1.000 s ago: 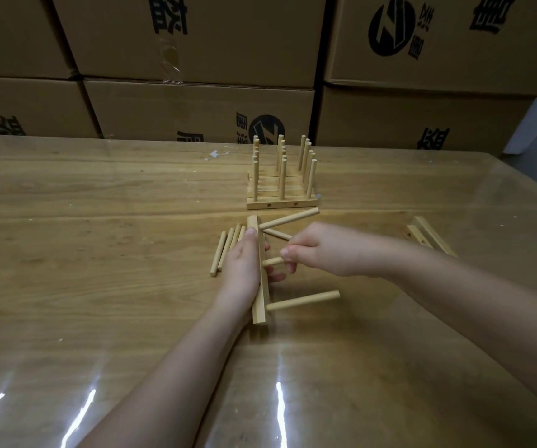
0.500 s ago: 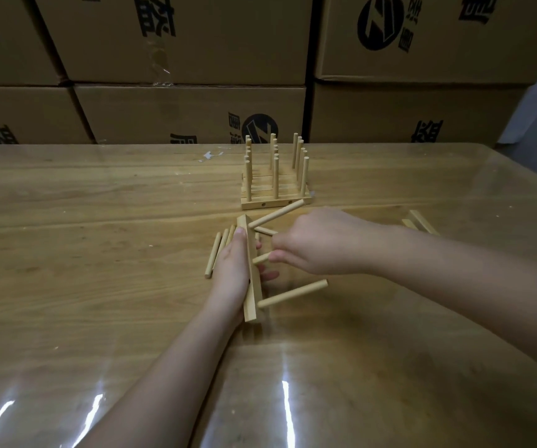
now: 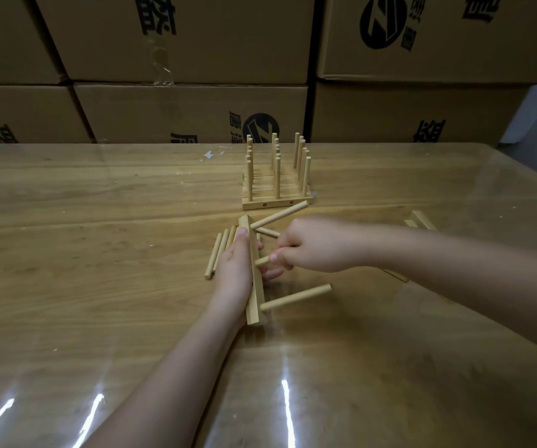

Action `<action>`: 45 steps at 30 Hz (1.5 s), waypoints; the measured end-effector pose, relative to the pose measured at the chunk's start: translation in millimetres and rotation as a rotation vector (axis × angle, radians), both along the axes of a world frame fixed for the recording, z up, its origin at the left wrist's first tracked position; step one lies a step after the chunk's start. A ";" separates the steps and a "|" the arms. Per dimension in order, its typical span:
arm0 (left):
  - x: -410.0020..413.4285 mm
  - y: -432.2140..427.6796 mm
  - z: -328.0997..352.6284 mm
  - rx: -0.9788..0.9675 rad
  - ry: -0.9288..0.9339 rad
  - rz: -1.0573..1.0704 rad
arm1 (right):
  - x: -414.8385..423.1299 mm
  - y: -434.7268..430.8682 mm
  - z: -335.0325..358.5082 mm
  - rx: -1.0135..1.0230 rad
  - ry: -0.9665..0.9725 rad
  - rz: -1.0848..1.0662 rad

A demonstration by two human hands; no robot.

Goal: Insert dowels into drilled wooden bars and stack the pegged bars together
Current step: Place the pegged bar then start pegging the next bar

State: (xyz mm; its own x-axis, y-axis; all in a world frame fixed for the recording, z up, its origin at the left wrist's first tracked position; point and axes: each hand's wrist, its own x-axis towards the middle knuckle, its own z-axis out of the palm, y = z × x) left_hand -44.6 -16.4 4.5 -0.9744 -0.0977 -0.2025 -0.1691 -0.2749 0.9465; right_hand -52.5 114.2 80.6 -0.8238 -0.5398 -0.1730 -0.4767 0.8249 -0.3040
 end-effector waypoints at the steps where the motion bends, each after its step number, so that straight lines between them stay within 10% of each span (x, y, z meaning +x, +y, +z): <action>1: 0.9 0.0 -0.8 -0.010 0.000 -0.004 | 1.5 1.2 -0.4 -0.002 -0.010 0.005; 11: -1.6 -6.4 -6.5 0.195 0.035 0.068 | -7.6 66.7 27.7 -0.544 -0.411 -0.332; 18: -0.6 -7.7 -1.7 0.419 0.129 -0.005 | 30.4 65.0 -20.3 -0.366 -0.628 -0.272; 29: -6.1 -13.9 -6.6 0.606 0.122 -0.094 | 37.9 20.9 -53.1 -0.833 -0.315 -0.576; 45: 1.7 -1.2 -12.2 0.073 0.209 -0.169 | -68.2 82.5 -46.8 -0.412 0.115 -0.684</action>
State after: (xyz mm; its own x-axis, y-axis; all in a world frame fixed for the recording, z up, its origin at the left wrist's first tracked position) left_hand -42.9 -17.6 -7.7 -0.9970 0.0769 0.0044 -0.0212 -0.3286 0.9442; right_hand -120.7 196.7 33.8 -0.9954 0.0884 0.0358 0.0465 0.7775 -0.6272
